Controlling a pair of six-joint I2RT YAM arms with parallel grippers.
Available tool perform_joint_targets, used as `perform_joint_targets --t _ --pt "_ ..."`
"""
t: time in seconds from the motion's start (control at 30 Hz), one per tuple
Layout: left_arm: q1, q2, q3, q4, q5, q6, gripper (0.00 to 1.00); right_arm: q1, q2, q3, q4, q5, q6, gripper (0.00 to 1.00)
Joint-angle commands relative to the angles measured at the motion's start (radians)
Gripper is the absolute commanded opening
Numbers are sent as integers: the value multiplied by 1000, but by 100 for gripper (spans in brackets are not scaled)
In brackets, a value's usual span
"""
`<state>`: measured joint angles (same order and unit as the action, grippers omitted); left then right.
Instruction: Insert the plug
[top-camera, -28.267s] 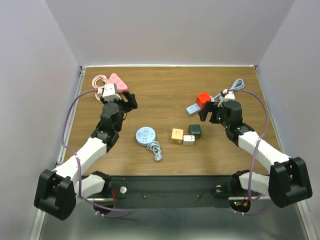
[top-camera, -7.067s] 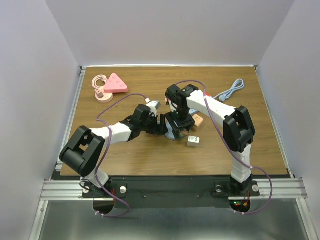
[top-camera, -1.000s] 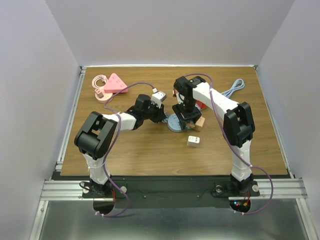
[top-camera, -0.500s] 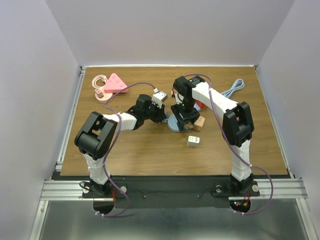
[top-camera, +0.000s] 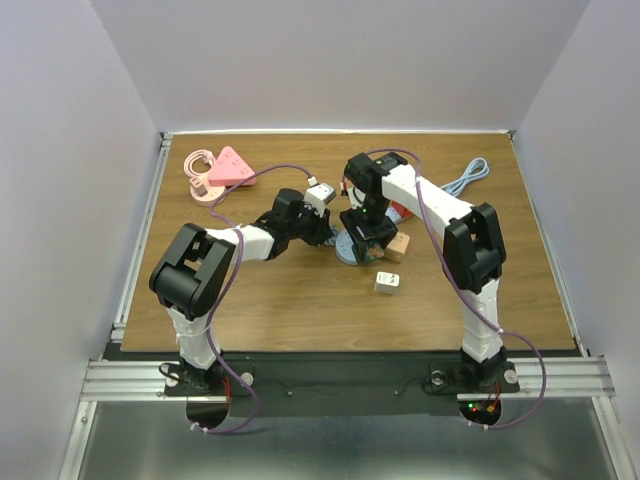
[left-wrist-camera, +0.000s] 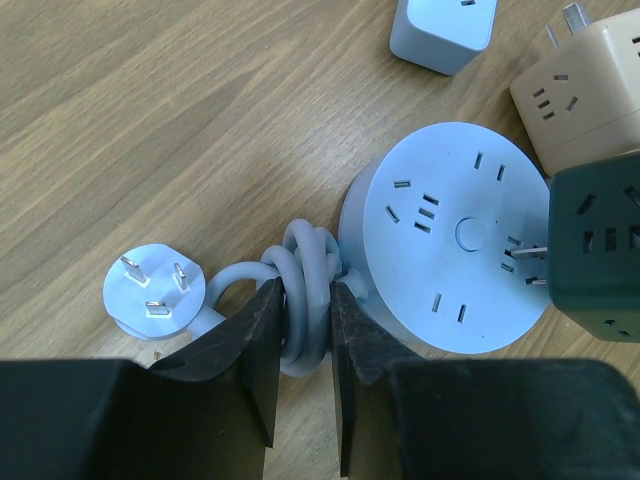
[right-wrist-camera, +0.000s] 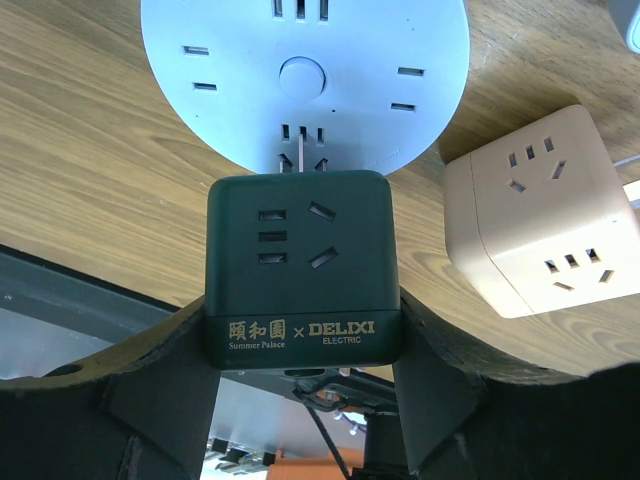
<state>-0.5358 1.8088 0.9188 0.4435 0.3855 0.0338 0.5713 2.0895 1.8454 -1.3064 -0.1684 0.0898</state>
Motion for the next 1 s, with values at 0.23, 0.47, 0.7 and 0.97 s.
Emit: perform_joint_targets --t 0.23,0.47,0.7,0.97 --pt "-32 15 -15 -140 21 21 0 10 59 63 -16 -10 -5 23" --pt "-52 12 -23 -124 55 55 0 9 90 107 -13 4 -13 26" --pt "-76 20 -21 -124 65 74 0 -14 147 184 -5 7 -38 30" --pt "-78 24 -20 -117 76 74 0 -21 216 284 2 -14 -45 29"
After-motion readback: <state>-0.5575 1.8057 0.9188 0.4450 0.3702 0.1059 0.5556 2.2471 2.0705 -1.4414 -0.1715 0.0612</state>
